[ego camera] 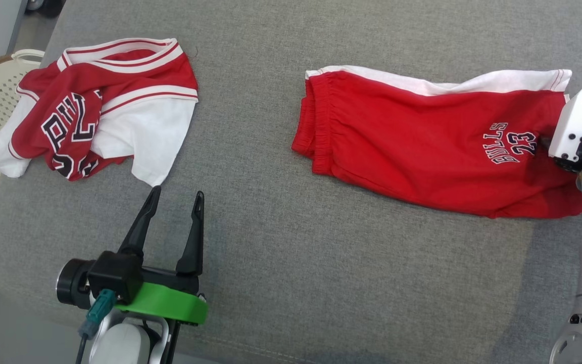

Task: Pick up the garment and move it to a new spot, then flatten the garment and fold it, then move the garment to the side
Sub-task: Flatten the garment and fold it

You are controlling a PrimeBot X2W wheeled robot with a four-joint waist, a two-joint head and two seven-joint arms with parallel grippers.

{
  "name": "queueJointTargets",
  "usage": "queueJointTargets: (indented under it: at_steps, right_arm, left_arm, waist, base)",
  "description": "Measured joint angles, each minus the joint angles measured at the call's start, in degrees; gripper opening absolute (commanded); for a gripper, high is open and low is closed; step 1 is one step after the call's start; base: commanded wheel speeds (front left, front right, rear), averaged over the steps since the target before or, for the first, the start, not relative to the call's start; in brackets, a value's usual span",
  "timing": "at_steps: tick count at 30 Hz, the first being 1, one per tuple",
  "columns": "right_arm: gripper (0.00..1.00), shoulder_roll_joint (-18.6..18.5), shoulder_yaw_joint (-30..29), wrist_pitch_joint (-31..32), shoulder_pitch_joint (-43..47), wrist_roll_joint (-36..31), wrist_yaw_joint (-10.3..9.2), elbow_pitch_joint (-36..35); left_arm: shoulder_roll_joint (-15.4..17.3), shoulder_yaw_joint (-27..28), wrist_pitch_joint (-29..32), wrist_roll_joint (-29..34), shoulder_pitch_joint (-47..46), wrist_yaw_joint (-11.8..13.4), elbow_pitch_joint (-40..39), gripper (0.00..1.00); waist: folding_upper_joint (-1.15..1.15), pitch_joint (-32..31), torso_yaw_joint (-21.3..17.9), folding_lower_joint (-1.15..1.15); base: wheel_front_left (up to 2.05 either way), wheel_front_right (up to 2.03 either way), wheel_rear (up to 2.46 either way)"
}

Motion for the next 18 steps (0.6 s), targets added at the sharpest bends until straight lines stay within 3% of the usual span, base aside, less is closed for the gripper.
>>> queueJointTargets:
  at_steps: [1, 2, 3, 4, 8, 18]
  right_arm:
    - [0.9, 0.0, -0.2, 0.4, -0.2, 0.0, 0.0, 0.1]
    - [0.4, 0.0, -0.3, 0.7, -0.5, 0.1, -0.01, 0.2]
    - [0.07, 0.0, -0.2, 0.9, -0.7, 0.3, -0.01, 0.2]
    - [0.0, 0.1, 0.2, 0.7, -0.7, 0.3, -0.01, 0.2]
    - [0.0, 0.9, 1.2, -1.1, -0.6, 0.0, 0.01, 0.2]
    - [0.0, -1.1, -0.2, -4.4, 0.0, -2.9, 0.07, 0.9]
  left_arm:
    - [0.0, 0.0, 0.0, 0.2, 0.0, 0.0, 0.0, 1.0]
    - [-0.1, 0.1, 0.0, 0.2, 0.0, -0.1, 0.1, 1.0]
    - [-0.2, 0.1, 0.0, 0.2, 0.0, -0.2, 0.1, 1.0]
    - [-0.2, 0.2, 0.0, 0.3, 0.0, -0.2, 0.2, 1.0]
    - [-0.4, 0.3, 0.0, 0.6, -0.2, -0.6, 0.6, 1.0]
    - [-0.4, 0.9, 0.0, 1.0, -0.2, -1.1, 1.4, 1.0]
  waist:
    - [0.0, 0.1, 0.1, 0.0]
    - [0.0, 0.3, 0.2, 0.0]
    - [0.0, 0.4, 0.2, 0.0]
    - [0.0, 0.5, 0.1, 0.0]
    - [0.0, 0.2, -0.1, 0.0]
    - [0.0, -1.5, -1.1, 0.0]
  base:
    - [0.0, 0.0, 0.0]
    - [0.0, 0.0, 0.0]
    - [0.0, 0.0, 0.0]
    - [0.0, 0.0, 0.0]
    - [0.0, 0.0, 0.0]
    - [0.0, 0.0, 0.0]
